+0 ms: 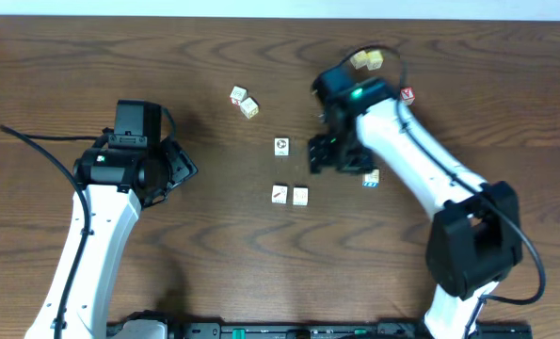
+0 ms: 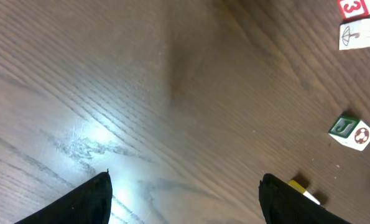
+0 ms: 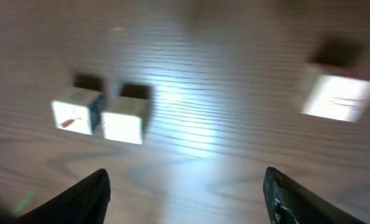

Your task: Lift 4 blocks

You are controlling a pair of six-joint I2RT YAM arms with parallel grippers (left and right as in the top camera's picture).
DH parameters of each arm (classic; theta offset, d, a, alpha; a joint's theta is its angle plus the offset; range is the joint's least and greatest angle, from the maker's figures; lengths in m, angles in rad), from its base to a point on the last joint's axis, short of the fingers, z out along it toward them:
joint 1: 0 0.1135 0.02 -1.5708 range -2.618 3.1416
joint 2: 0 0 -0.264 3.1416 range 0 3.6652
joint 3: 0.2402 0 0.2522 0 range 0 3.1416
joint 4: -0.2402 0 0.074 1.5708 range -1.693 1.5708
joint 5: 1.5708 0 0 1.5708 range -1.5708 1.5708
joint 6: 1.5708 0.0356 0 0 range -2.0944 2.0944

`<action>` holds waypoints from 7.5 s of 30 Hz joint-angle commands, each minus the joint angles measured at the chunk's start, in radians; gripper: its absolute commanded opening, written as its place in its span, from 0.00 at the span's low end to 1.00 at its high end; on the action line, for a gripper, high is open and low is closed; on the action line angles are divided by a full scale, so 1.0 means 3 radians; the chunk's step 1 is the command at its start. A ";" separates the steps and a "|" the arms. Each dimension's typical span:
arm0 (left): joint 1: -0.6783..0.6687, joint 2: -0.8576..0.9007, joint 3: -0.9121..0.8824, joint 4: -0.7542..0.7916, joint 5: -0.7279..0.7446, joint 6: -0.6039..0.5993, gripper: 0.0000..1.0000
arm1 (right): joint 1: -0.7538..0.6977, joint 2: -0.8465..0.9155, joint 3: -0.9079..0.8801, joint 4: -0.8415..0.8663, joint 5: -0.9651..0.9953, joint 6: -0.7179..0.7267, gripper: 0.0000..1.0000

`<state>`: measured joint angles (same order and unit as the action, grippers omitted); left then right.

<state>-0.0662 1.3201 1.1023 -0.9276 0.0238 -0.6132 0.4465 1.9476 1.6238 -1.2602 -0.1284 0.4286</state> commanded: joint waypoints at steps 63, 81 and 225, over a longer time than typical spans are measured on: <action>0.0017 0.0001 0.0025 -0.0022 0.0005 -0.0003 0.76 | -0.0643 0.0051 -0.1076 0.1034 0.0225 -0.3136 0.42; 0.0017 0.0001 0.0025 -0.0047 0.0006 -0.0003 0.76 | -0.0476 0.0053 -0.1125 0.0912 0.0225 -0.2120 0.28; 0.0017 0.0116 -0.0018 -0.0036 -0.0118 0.0060 0.76 | 0.0867 0.0849 -0.0163 0.2483 0.1508 0.1063 0.59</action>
<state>-0.0662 1.3487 1.1019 -0.9352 0.0006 -0.6022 0.7101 2.1715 1.5578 -0.5205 0.2913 0.7269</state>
